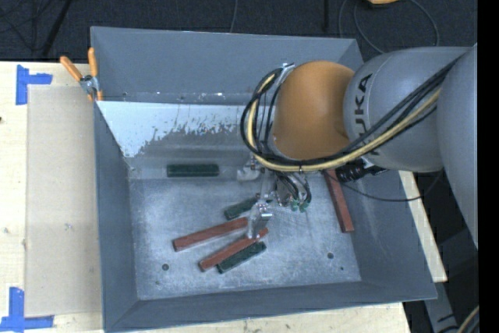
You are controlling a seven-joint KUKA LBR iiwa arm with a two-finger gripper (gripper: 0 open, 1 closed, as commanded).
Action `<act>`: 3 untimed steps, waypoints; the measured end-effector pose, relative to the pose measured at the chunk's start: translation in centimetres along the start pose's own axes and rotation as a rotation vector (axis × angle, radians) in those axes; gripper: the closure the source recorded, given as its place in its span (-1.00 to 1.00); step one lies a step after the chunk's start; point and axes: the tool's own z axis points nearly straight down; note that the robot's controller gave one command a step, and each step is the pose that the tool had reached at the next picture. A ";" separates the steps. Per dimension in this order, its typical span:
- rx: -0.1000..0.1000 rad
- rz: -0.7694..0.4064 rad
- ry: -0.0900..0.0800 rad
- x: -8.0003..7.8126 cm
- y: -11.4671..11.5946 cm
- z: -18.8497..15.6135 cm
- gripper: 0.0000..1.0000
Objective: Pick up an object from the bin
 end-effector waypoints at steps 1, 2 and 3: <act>0.000 0.002 0.000 0.0 0.0 0.0 -1.00; 0.002 -0.148 -0.007 0.7 2.7 3.7 -1.00; 0.009 -0.289 -0.002 1.4 5.3 5.8 -1.00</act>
Offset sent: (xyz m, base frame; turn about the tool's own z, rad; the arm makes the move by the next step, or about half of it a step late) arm -0.0151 0.0478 -0.0658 -0.2518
